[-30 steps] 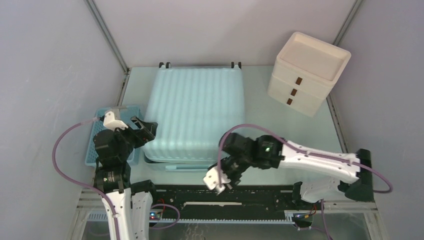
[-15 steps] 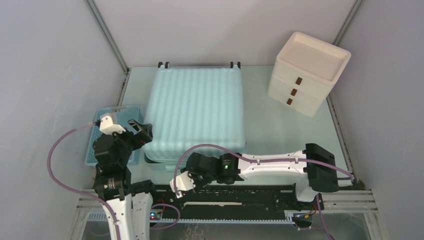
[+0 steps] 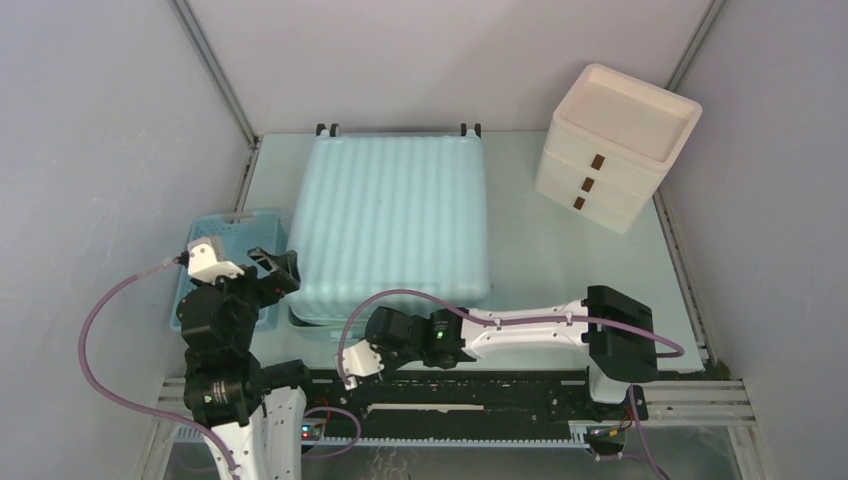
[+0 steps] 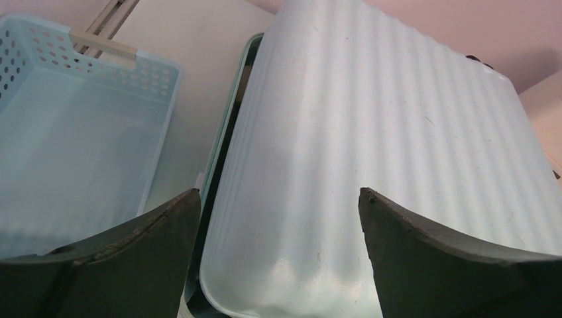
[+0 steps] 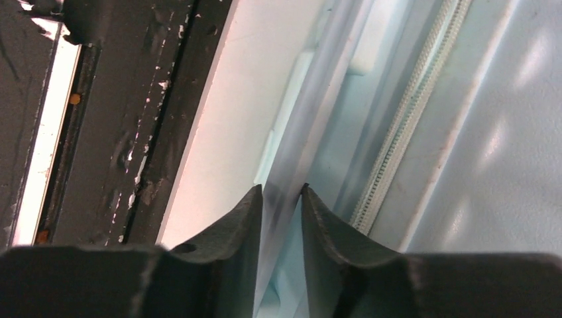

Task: Open, take out, and arrange the luggage
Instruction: Adjust the luggage at the center of the board.

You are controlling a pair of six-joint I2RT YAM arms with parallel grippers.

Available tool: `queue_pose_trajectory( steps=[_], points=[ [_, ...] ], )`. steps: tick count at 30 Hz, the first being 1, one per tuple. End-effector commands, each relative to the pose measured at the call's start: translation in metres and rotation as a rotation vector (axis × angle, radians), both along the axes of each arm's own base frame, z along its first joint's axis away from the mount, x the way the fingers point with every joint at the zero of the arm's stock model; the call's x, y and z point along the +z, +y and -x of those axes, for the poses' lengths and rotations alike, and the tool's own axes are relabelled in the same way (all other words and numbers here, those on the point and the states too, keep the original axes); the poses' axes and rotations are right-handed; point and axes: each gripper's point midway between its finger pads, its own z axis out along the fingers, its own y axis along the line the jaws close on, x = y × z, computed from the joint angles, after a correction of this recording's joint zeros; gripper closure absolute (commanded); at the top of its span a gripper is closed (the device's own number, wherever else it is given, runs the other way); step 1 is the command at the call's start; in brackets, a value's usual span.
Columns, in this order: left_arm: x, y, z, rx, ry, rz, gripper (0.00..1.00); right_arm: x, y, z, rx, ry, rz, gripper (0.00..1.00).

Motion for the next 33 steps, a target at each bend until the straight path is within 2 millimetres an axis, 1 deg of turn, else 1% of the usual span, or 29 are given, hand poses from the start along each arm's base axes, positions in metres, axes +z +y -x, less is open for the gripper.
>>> queue_pose_trajectory(
  steps=[1,5,8,10,12,14,15,16,20,23,25,26,27,31,33],
  points=[
    [0.018,-0.006,0.007,-0.035,-0.044,-0.033,0.07,-0.005,-0.013,-0.008,-0.044,0.019,0.029,0.68],
    [0.017,-0.012,0.007,-0.069,-0.040,-0.027,0.07,0.000,-0.023,-0.016,-0.061,0.018,0.021,0.78],
    [0.016,-0.016,0.007,-0.091,-0.039,-0.023,0.07,0.001,-0.032,-0.019,-0.068,0.031,0.024,0.82],
    [0.015,-0.018,0.007,-0.105,-0.037,-0.020,0.07,0.001,-0.042,-0.018,-0.050,0.051,0.035,0.84],
    [0.015,-0.023,0.007,-0.132,-0.037,-0.014,0.07,0.005,-0.054,-0.014,-0.017,0.084,0.042,0.91],
    [0.015,-0.030,0.006,-0.173,-0.041,-0.005,0.07,0.007,-0.068,-0.017,-0.010,0.097,0.049,0.95],
    [0.015,-0.033,0.005,-0.192,-0.041,0.002,0.07,0.004,-0.081,-0.018,-0.002,0.105,0.069,0.97],
    [0.016,-0.036,0.005,-0.207,-0.045,0.006,0.07,0.008,-0.087,-0.021,-0.004,0.109,0.060,0.97],
    [0.019,-0.045,0.004,-0.254,-0.055,0.031,0.08,0.006,-0.132,-0.028,0.005,0.135,0.086,1.00],
    [0.020,-0.051,0.003,-0.289,-0.062,0.059,0.08,0.012,-0.164,-0.036,-0.001,0.134,0.075,1.00],
    [0.021,-0.056,0.001,-0.317,-0.068,0.075,0.08,0.014,-0.192,-0.046,-0.032,0.142,0.075,1.00],
    [0.020,-0.059,0.000,-0.336,-0.072,0.084,0.08,0.020,-0.204,-0.051,-0.034,0.127,0.058,1.00],
    [0.019,-0.061,-0.001,-0.346,-0.074,0.094,0.08,0.019,-0.217,-0.059,-0.059,0.122,0.052,1.00],
    [0.011,-0.070,-0.007,-0.394,-0.073,0.159,0.08,0.031,-0.268,-0.096,-0.191,0.066,-0.004,1.00],
    [0.005,-0.073,-0.011,-0.405,-0.071,0.199,0.08,0.036,-0.287,-0.109,-0.243,0.057,-0.038,0.95]
  ],
)
